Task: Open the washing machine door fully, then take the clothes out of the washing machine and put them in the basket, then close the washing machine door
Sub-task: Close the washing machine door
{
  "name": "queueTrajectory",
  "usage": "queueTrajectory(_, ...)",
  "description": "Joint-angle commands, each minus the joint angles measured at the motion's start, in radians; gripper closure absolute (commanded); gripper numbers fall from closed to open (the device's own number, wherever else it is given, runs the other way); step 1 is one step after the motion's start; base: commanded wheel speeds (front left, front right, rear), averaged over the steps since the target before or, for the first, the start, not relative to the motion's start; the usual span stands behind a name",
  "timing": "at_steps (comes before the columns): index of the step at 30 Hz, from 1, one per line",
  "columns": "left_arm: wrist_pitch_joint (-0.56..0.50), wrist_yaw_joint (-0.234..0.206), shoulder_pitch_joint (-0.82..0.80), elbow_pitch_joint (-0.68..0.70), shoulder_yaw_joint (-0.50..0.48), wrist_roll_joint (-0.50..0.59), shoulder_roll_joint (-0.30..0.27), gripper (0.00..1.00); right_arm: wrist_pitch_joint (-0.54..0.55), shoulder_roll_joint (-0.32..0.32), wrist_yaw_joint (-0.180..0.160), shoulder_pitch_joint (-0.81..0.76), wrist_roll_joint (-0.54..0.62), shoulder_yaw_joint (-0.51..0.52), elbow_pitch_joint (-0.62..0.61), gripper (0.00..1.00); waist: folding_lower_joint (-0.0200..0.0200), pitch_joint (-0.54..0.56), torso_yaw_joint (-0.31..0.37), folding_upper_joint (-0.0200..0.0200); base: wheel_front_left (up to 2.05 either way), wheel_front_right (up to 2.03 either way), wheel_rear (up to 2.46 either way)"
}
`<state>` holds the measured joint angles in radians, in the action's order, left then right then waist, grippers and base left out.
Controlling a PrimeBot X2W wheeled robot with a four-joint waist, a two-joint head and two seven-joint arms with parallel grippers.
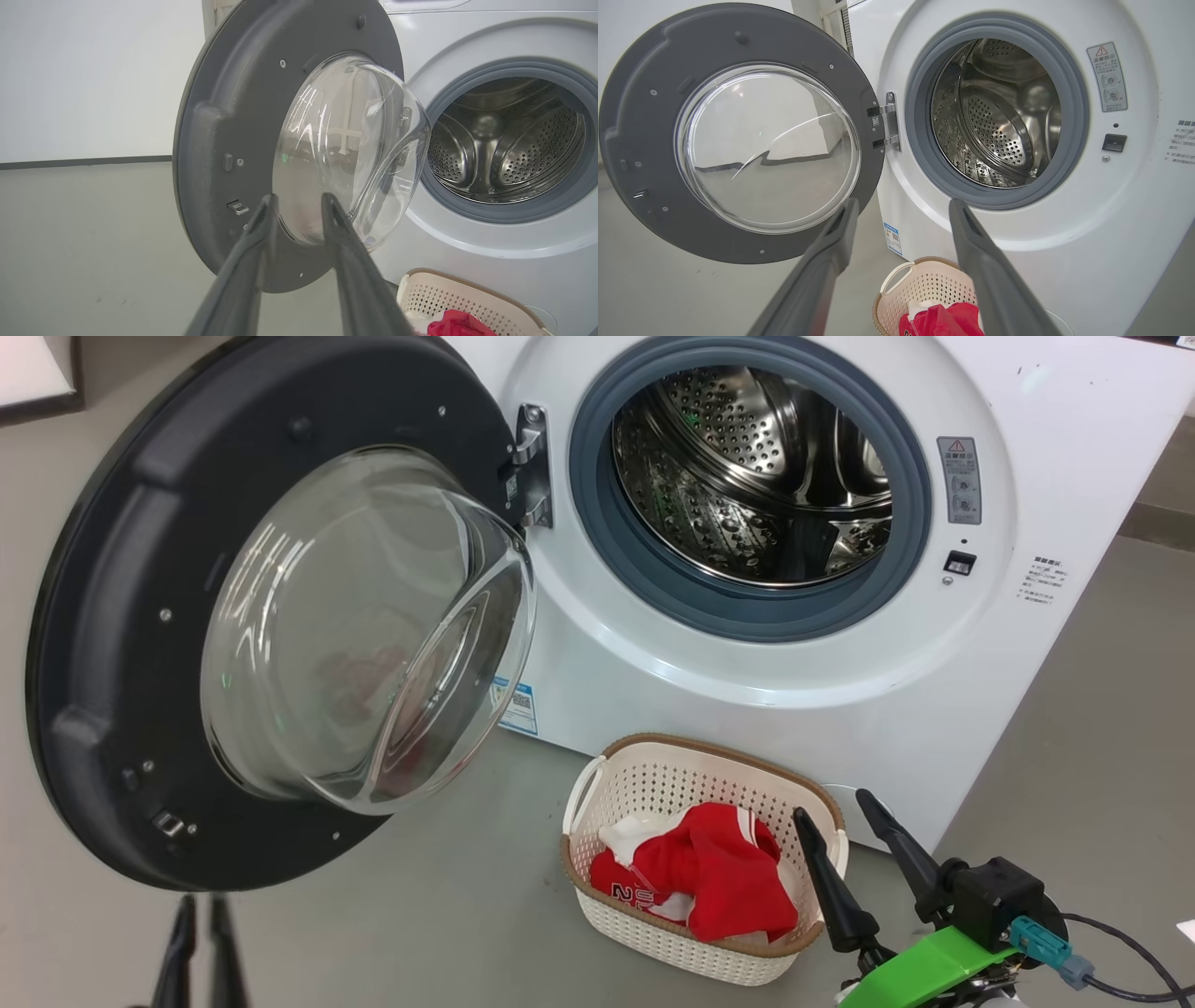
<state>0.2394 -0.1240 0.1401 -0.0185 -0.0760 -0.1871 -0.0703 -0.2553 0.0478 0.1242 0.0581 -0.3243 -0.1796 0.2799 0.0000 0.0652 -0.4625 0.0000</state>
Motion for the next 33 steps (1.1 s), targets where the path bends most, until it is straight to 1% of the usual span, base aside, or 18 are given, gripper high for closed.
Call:
queueTrajectory(1,0.003,-0.011,-0.062,0.023,-0.041,-0.003,-0.014,1.00,-0.006,0.002,0.007,0.033,-0.008,-0.020,-0.021,0.00,0.0000,0.000,0.001,0.0000,0.00,0.00,0.00)
queueTrajectory(5,-0.014,-0.024,-0.121,0.026,-0.056,-0.001,-0.038,1.00,-0.006,0.002,0.007,0.031,-0.003,-0.020,-0.019,0.00,0.0000,0.002,0.004,0.0000,0.00,0.00,0.00)
queueTrajectory(11,-0.067,-0.042,-0.284,0.017,-0.099,-0.001,-0.114,1.00,-0.006,0.002,0.007,0.026,0.009,-0.008,-0.018,0.00,0.0000,0.005,0.013,0.0000,0.00,0.00,0.00)
queueTrajectory(13,-0.074,-0.035,-0.358,0.001,-0.122,-0.030,-0.135,1.00,-0.006,0.002,0.007,0.023,0.013,-0.001,-0.016,0.00,0.0000,0.006,0.015,0.0000,0.00,0.00,0.00)
queueTrajectory(15,-0.077,-0.013,-0.436,-0.037,-0.156,-0.100,-0.141,1.00,-0.006,0.002,0.007,0.018,0.012,0.010,-0.021,0.00,0.0000,0.004,0.018,0.0000,0.00,0.00,0.00)
queueTrajectory(17,-0.074,0.002,-0.503,-0.089,-0.187,-0.141,-0.165,1.00,-0.006,0.002,0.007,0.014,0.013,0.015,-0.025,0.00,0.0000,-0.002,0.024,0.0000,0.00,0.00,0.00)
queueTrajectory(19,-0.065,0.017,-0.571,-0.151,-0.229,-0.203,-0.175,1.00,-0.006,0.002,0.007,0.011,0.018,0.021,-0.026,0.00,0.0000,-0.010,0.033,0.0000,0.00,0.00,0.00)
queueTrajectory(20,-0.065,0.017,-0.571,-0.151,-0.229,-0.203,-0.175,1.00,-0.006,0.002,0.007,0.011,0.018,0.021,-0.026,0.00,0.0000,-0.010,0.033,0.0000,0.00,0.00,0.00)
queueTrajectory(22,-0.071,0.028,-0.643,-0.219,-0.286,-0.300,-0.162,1.00,-0.006,0.002,0.007,0.008,0.023,0.028,-0.024,0.00,0.0000,-0.014,0.039,0.0000,0.00,0.00,0.00)
queueTrajectory(24,-0.082,0.039,-0.703,-0.300,-0.326,-0.356,-0.183,1.00,-0.006,0.002,0.007,0.006,0.029,0.029,-0.022,0.00,0.0000,-0.020,0.048,0.0000,0.00,0.00,0.00)
queueTrajectory(25,-0.098,0.046,-0.764,-0.385,-0.362,-0.407,-0.204,1.00,-0.006,0.002,0.007,0.007,0.031,0.030,-0.020,0.00,0.0000,-0.025,0.056,0.0000,0.00,0.00,0.00)
queueTrajectory(27,-0.122,0.047,-0.816,-0.466,-0.384,-0.439,-0.231,1.00,-0.006,0.002,0.007,0.009,0.034,0.031,-0.017,0.00,0.0000,-0.029,0.064,0.0000,0.00,0.00,0.00)
queueTrajectory(30,-0.190,0.041,-0.884,-0.590,-0.403,-0.480,-0.270,1.00,-0.006,0.002,0.007,0.012,0.039,0.032,-0.013,0.00,0.0000,-0.034,0.074,0.0000,0.00,0.00,0.00)
queueTrajectory(33,-0.251,0.037,-0.943,-0.686,-0.423,-0.523,-0.295,1.00,-0.006,0.002,0.007,0.017,0.041,0.033,-0.011,0.00,0.0000,-0.038,0.083,0.0000,0.00,0.00,0.00)
